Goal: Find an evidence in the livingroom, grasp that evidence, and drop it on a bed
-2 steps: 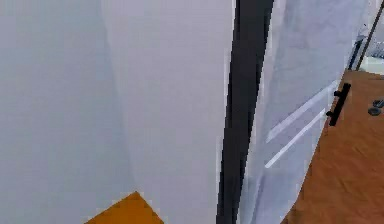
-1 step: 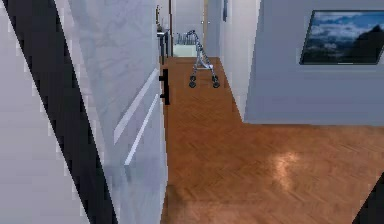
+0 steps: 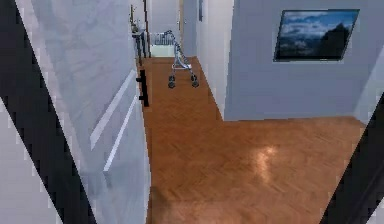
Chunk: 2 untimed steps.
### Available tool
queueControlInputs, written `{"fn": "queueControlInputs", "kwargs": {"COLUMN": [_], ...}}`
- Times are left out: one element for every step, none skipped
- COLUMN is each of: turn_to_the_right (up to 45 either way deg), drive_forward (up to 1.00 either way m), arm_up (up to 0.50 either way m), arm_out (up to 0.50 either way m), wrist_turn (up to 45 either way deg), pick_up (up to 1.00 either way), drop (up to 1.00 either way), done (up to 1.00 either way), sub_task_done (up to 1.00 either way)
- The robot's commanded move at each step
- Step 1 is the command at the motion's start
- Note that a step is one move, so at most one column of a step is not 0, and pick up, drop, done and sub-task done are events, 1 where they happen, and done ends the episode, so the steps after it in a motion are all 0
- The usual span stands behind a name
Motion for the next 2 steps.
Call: {"fn": "queueControlInputs", "kwargs": {"turn_to_the_right": [0.0, 3.0], "drive_forward": [1.0, 0.0], "arm_up": [0.0, 0.0], "arm_out": [0.0, 0.0], "wrist_turn": [0.0, 0.0], "pick_up": [0.0, 0.0], "drop": [0.0, 0.0], "done": [0.0, 0.0], "sub_task_done": [0.0, 0.0]}}
